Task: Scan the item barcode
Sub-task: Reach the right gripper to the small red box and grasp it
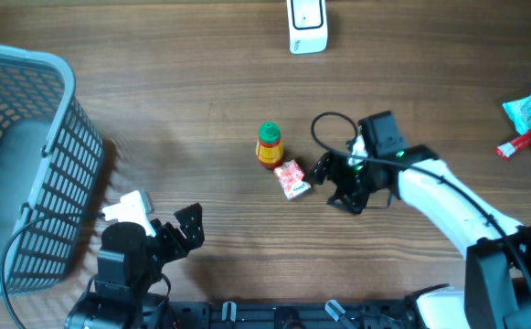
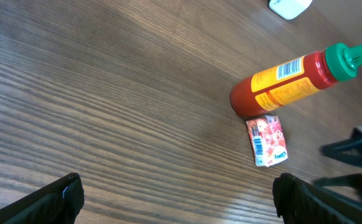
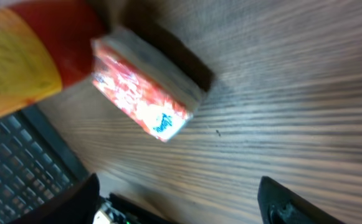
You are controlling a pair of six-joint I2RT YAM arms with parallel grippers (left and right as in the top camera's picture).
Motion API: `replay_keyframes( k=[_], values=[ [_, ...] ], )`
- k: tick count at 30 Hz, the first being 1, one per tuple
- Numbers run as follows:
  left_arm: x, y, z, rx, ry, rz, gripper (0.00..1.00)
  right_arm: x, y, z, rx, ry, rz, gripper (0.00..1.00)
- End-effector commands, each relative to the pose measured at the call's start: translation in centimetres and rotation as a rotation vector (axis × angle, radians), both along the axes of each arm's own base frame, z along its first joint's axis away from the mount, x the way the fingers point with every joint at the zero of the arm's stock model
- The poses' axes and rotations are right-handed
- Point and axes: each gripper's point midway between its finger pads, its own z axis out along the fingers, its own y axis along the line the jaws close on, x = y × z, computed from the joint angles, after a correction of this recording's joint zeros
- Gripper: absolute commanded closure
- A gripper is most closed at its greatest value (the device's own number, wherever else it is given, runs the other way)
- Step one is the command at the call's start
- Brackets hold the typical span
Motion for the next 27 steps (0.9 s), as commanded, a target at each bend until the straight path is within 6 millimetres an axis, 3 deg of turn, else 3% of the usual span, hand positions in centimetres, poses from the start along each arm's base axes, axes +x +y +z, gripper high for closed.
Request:
replay_keyframes(
  k=[1,6,20,24,27],
  values=[
    [0.1,0.1,0.7,0.021,-0.029,-0.009,0.00,0.7,0.6,-1.8,-0.034,-0.009,-0.127,0.24],
    [0.1,0.1,0.7,0.021,-0.029,-0.009,0.00,1.4,-0.6,-3.7,-0.135,0.012,-0.322,0.33],
    [0.1,0.1,0.7,0.021,-0.029,-0.009,0.00,1.8,1.7,-4.4,-0.134,-0.037,-0.307,0.41],
    [0.1,0.1,0.7,0.021,-0.029,-0.009,0.00,2.0,1.7,-6.3,-0.160,-0.012,-0.327,0.53],
    [0.1,0.1,0.7,0.021,-0.029,-0.009,0.00,1.8,1.9,-7.6,-0.162,0.016,-0.317,0.87]
  ],
)
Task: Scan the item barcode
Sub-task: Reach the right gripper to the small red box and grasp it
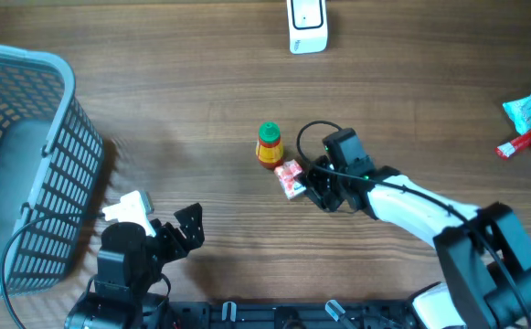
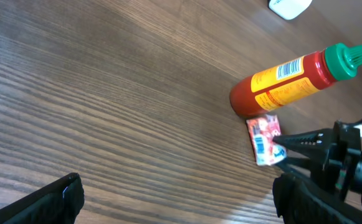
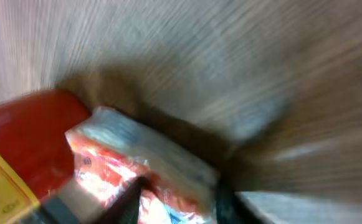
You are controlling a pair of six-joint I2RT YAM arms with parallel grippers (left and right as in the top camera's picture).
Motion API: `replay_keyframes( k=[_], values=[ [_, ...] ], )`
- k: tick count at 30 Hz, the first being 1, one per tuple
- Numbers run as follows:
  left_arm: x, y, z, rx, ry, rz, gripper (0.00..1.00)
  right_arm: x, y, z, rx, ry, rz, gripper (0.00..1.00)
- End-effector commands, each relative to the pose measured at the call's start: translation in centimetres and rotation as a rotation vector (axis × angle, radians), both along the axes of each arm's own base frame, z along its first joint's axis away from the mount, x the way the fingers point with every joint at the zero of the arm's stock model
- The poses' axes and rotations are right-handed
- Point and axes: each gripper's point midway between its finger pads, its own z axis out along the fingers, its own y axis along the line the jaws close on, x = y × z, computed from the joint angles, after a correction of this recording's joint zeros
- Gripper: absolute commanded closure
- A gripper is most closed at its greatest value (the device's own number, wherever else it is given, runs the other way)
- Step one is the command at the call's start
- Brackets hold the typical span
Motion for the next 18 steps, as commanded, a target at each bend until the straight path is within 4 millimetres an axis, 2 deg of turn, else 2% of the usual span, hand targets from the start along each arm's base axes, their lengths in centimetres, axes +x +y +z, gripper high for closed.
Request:
replay_keyframes(
  k=[1,4,8,12,14,16,18],
  values=[
    [0.1,0.1,0.7,0.021,-0.030,-0.009,0.00,-1.3,-0.7,-2.9,-0.052,0.079,-0.007,0.94],
    [0.1,0.1,0.7,0.021,-0.030,-0.009,0.00,-1.8,-0.4,-2.3,-0.014,0.081,0.058,0.95],
    [0.1,0.1,0.7,0.021,-0.030,-0.009,0.00,-2.1,-1.1,1.0,0.130,0.059,0.165,0.96],
    [0.1,0.1,0.7,0.021,-0.030,-0.009,0.00,-2.6,-2.0,6.4,0.354,-0.079,0.331,0.96],
    [0.1,0.1,0.7,0.021,-0.030,-0.009,0.00,-3.9,-2.5,11.4,0.638,-0.156,0.406,0.96],
    [0.1,0.1,0.7,0.021,-0.030,-0.009,0.00,-4.6,-3.2,13.7,0.791,-0.164,0.402,0.96],
    [0.1,0.1,0.7,0.021,-0.030,-0.009,0.00,-5.1,-3.5,14.9,0.872,-0.149,0.386,0.96]
  ],
)
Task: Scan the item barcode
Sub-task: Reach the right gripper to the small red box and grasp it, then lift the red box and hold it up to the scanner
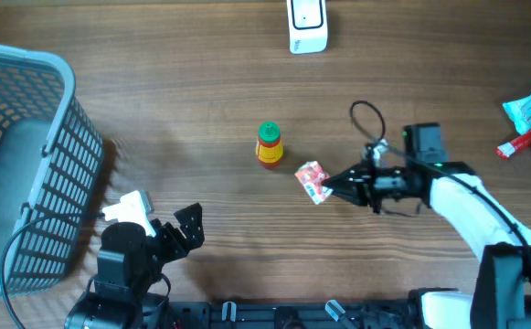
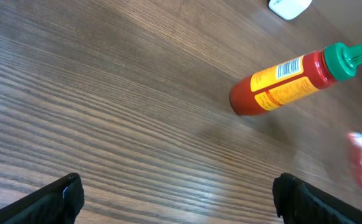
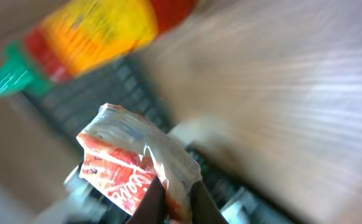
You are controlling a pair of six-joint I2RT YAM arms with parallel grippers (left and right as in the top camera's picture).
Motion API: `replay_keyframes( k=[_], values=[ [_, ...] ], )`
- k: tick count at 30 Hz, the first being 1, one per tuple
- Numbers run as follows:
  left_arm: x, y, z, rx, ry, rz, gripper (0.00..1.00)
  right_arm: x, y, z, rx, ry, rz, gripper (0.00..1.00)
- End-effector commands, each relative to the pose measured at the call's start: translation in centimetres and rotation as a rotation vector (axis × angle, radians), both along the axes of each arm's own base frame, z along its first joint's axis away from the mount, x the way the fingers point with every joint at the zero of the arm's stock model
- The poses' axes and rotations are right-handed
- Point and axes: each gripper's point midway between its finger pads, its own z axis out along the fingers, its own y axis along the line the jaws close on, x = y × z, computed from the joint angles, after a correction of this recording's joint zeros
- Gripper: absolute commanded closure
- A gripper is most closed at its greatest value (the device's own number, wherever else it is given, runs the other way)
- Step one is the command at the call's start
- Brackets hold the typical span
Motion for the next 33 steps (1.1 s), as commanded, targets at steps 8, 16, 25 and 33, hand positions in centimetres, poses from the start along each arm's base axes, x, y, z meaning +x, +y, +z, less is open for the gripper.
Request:
replay_keyframes(
  k=[8,16,25,33],
  values=[
    [0.1,0.1,0.7,0.021,-0.029,-0.009,0.00,-2.5,0.7,5.6,0.341,0.015,0.070,0.96],
    [0.1,0.1,0.7,0.021,-0.029,-0.009,0.00,1.2,-1.2,0.2,-0.024,-0.163,0.002,0.96],
    [0.1,0.1,0.7,0.021,-0.029,-0.009,0.00,13.3,-5.0,8.6,-0.079,-0.790,-0.271,0.95],
    [0.1,0.1,0.7,0.021,-0.029,-0.009,0.00,21.0,-10.1,13.4,-0.543,-1.177,-0.784,0.95]
  ],
)
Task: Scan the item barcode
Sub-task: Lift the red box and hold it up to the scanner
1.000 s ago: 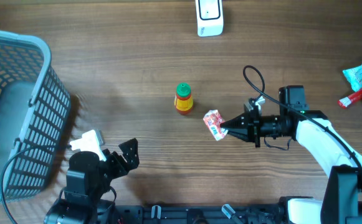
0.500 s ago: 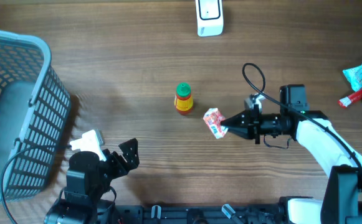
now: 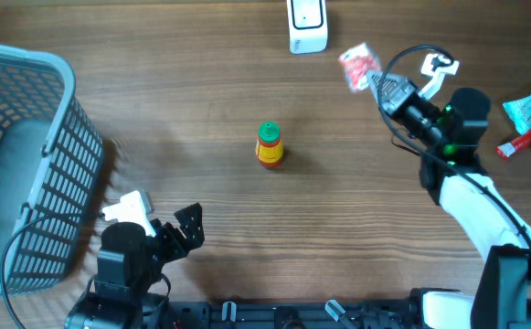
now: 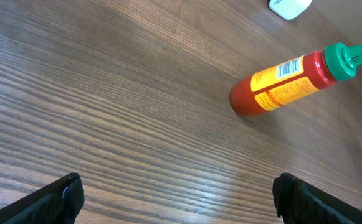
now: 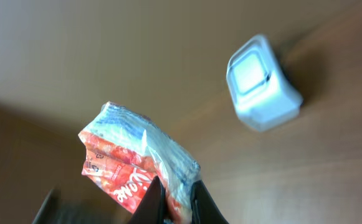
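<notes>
My right gripper (image 3: 375,80) is shut on a small red and white packet (image 3: 357,65), held in the air at the back of the table, just right of the white barcode scanner (image 3: 307,26). In the right wrist view the packet (image 5: 136,163) is pinched between the fingers, with the scanner (image 5: 263,83) beyond it to the upper right. My left gripper (image 3: 185,227) rests open near the front left, nothing between its fingertips (image 4: 56,196).
A red and yellow sauce bottle with a green cap (image 3: 269,144) stands mid-table and shows in the left wrist view as the bottle (image 4: 293,77). A grey mesh basket (image 3: 27,164) fills the left side. A teal packet and a red tube (image 3: 521,143) lie at the right edge.
My right gripper has moved with the packet from right of the bottle, mid-table, to the back of the table beside the scanner. The left arm has not moved.
My right gripper was open just right of the packet lying by the bottle. Then it was around the packet on the table. Then it held the packet lifted to the right of the bottle, and now holds it up by the scanner.
</notes>
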You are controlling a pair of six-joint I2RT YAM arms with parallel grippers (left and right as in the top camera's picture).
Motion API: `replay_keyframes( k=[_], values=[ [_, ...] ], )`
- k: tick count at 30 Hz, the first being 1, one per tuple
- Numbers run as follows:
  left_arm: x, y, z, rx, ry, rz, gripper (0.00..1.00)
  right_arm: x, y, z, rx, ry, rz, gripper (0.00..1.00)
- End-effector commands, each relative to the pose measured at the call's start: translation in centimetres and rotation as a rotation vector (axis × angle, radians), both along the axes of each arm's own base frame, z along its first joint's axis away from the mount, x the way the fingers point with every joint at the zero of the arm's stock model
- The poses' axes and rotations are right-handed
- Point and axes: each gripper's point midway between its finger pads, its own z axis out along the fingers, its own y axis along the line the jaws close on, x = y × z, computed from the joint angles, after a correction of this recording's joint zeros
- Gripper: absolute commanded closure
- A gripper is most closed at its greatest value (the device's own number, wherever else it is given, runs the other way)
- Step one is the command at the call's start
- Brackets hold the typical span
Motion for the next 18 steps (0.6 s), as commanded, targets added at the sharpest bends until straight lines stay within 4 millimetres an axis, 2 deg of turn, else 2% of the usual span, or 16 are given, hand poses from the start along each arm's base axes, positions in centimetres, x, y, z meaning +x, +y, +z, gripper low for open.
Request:
replay_keyframes(
  k=[1,3,5,7,10,13,16,18],
  values=[
    [0.1,0.1,0.7,0.021,-0.029,-0.009,0.00,2.4,-1.4,3.0,-0.164,-0.213,-0.271,0.95],
    [0.1,0.1,0.7,0.021,-0.029,-0.009,0.00,3.0,-0.7,4.1,-0.273,-0.309,-0.328,0.95],
    [0.1,0.1,0.7,0.021,-0.029,-0.009,0.00,4.4,0.2,3.7,-0.403,-0.337,-0.373,0.95],
    [0.1,0.1,0.7,0.021,-0.029,-0.009,0.00,6.4,1.8,2.9,-0.502,-0.364,-0.343,0.95],
    [0.1,0.1,0.7,0.021,-0.029,-0.009,0.00,11.1,3.8,1.6,-0.612,-0.387,-0.314,0.95],
    [0.1,0.1,0.7,0.021,-0.029,-0.009,0.00,16.4,4.1,-0.8,-0.696,-0.330,-0.337,0.95],
    [0.1,0.1,0.7,0.021,-0.029,-0.010,0.00,20.0,4.9,-3.0,-0.720,-0.305,-0.330,0.95],
    [0.1,0.1,0.7,0.021,-0.029,-0.009,0.00,21.4,5.7,-4.0,-0.714,-0.311,-0.324,0.95]
  ],
)
